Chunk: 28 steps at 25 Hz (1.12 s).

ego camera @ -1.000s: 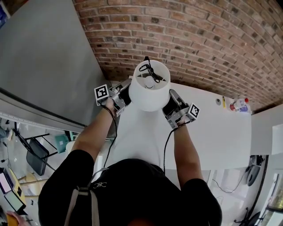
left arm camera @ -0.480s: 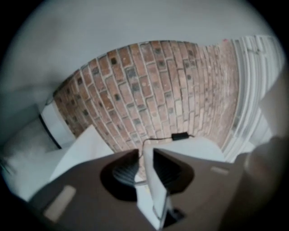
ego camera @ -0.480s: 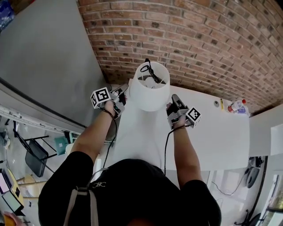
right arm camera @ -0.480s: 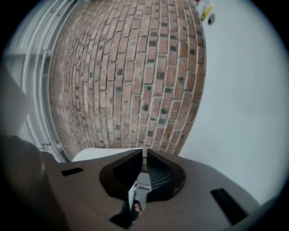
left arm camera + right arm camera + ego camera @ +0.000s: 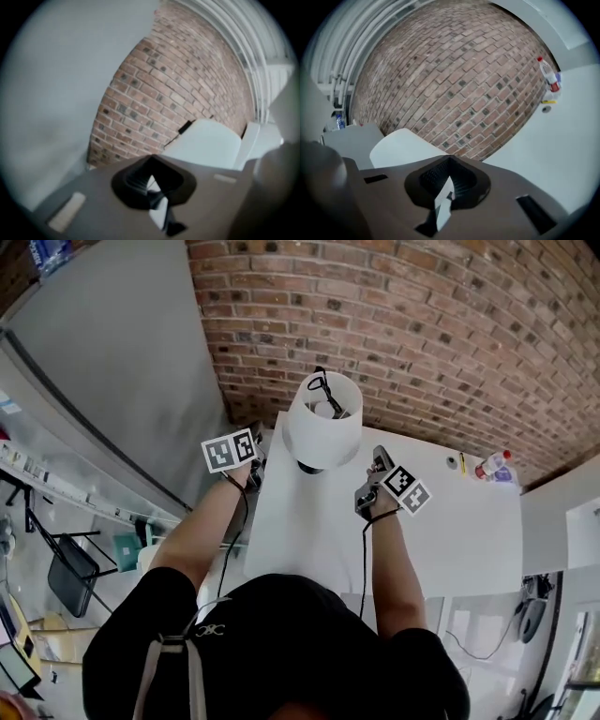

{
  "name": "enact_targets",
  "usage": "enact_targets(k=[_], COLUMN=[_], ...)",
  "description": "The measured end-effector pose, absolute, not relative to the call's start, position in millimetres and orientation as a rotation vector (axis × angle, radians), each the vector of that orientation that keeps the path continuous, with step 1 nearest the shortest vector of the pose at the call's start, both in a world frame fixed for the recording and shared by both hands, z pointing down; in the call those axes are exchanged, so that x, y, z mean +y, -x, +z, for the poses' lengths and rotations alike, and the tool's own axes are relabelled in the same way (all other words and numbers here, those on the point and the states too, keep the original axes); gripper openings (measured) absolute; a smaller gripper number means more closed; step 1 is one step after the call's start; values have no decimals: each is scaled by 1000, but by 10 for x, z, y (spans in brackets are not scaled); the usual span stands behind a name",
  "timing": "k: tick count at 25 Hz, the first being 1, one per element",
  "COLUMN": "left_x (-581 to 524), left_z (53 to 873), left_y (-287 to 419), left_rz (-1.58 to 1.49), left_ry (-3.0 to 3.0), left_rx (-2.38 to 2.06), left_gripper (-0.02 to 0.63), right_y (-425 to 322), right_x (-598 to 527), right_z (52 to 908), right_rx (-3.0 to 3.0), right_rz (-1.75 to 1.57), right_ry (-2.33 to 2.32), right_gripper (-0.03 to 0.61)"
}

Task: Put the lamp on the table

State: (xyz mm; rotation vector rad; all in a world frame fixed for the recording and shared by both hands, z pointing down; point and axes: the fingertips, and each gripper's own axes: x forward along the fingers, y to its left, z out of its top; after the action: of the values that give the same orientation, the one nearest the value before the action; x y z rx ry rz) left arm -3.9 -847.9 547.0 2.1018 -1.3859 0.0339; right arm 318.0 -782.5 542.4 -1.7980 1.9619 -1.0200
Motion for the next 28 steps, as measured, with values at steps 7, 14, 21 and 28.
enact_targets(k=[7,14,21,28], left_x=[-7937,-7191,-6663,-6349], left_z=[4624,4614,4905,4909], left_y=[-173,-272,-241,-100], left_rz=[148,307,325,321], left_ry=[-2397,-2545,-2543,-2565], left_rx=[-1519,-1509,-1416,-1388], left_gripper=[-5,-5,-5,-5], right_y=[-2640,-2132,-1816,-1665], right_x=[-7386,-6684,-6121,-5826], right_z=[4566,4583,4821,4924], right_rx=[2225,2344,2371,2324], right_rz=[-584,-442,-463,-501], right_ry=[1924,2010,2036,2052], right_gripper=[-2,-2,-2,-2])
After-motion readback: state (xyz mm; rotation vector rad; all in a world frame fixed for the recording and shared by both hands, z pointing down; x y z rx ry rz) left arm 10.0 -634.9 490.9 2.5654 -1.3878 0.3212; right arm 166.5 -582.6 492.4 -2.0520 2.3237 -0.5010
